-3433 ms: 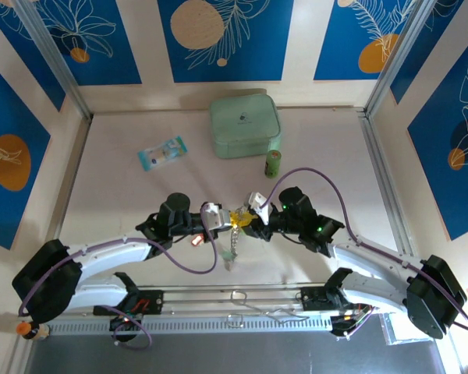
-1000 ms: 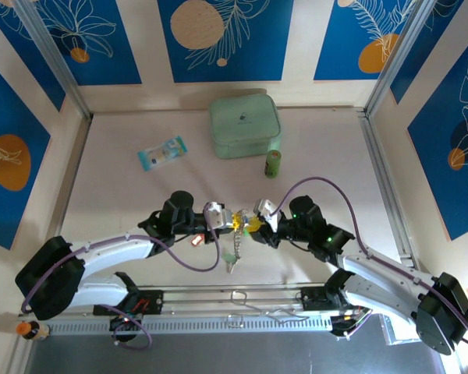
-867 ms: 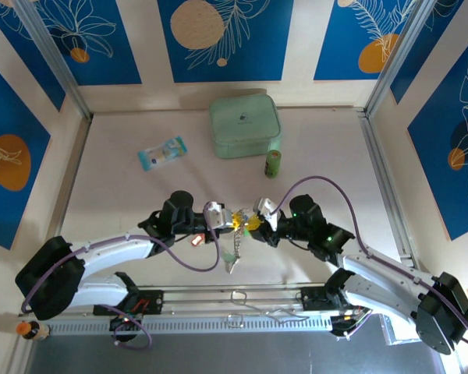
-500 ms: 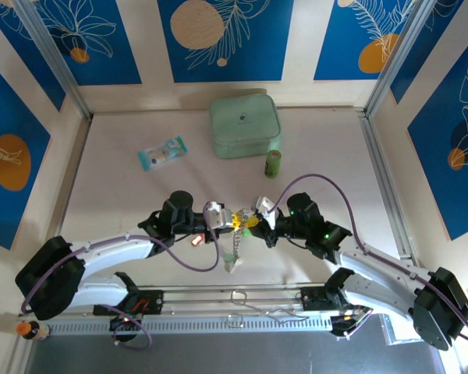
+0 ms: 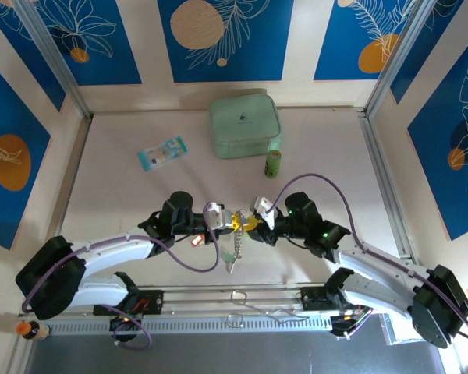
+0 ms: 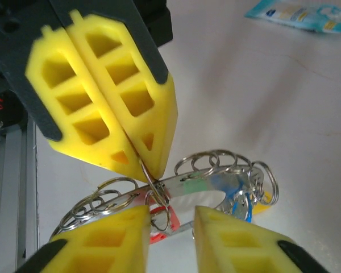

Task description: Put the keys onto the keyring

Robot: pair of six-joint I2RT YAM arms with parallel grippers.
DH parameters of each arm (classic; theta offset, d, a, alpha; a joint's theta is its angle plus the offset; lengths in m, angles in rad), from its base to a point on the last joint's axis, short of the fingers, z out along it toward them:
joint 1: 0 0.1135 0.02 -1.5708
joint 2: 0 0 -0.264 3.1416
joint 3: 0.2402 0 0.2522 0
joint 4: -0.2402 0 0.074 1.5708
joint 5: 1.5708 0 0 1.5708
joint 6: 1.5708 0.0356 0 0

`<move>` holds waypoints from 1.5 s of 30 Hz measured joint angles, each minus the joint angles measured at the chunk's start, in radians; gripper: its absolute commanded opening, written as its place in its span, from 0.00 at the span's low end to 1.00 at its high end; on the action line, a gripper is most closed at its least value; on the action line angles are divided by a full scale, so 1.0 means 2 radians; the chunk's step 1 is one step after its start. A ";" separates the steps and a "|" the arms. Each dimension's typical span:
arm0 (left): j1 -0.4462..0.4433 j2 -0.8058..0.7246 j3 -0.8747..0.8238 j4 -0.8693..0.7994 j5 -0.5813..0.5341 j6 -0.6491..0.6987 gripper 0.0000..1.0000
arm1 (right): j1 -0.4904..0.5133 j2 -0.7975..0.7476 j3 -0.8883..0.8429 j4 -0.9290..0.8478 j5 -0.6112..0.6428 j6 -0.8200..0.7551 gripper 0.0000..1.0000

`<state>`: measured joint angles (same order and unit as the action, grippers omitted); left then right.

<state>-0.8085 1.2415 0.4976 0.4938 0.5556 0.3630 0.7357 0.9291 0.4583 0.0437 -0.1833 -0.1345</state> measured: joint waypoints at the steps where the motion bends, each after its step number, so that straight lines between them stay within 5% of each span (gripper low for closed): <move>1: 0.000 0.000 0.000 0.001 0.001 0.000 0.00 | 0.000 -0.006 0.000 0.000 0.000 0.000 0.31; 20: 0.000 0.000 0.000 0.011 0.009 -0.008 0.00 | 0.001 0.002 0.000 0.015 -0.012 -0.003 0.19; 25: 0.000 0.000 0.000 0.011 0.008 -0.008 0.00 | 0.001 0.003 0.000 0.019 -0.017 -0.008 0.02; 32: 0.000 0.000 0.002 -0.003 0.006 0.005 0.17 | 0.002 0.010 0.027 -0.033 -0.023 -0.039 0.00; 38: 0.000 0.000 0.031 -0.069 -0.001 0.044 0.16 | 0.009 0.045 0.092 -0.132 -0.015 -0.091 0.00; 45: -0.002 -0.003 0.043 -0.120 -0.003 0.076 0.02 | 0.030 0.084 0.148 -0.210 0.019 -0.140 0.00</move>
<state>-0.8116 1.2358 0.5835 0.2535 0.5499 0.5148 0.7952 1.0969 0.7551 -0.3767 -0.1452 -0.4141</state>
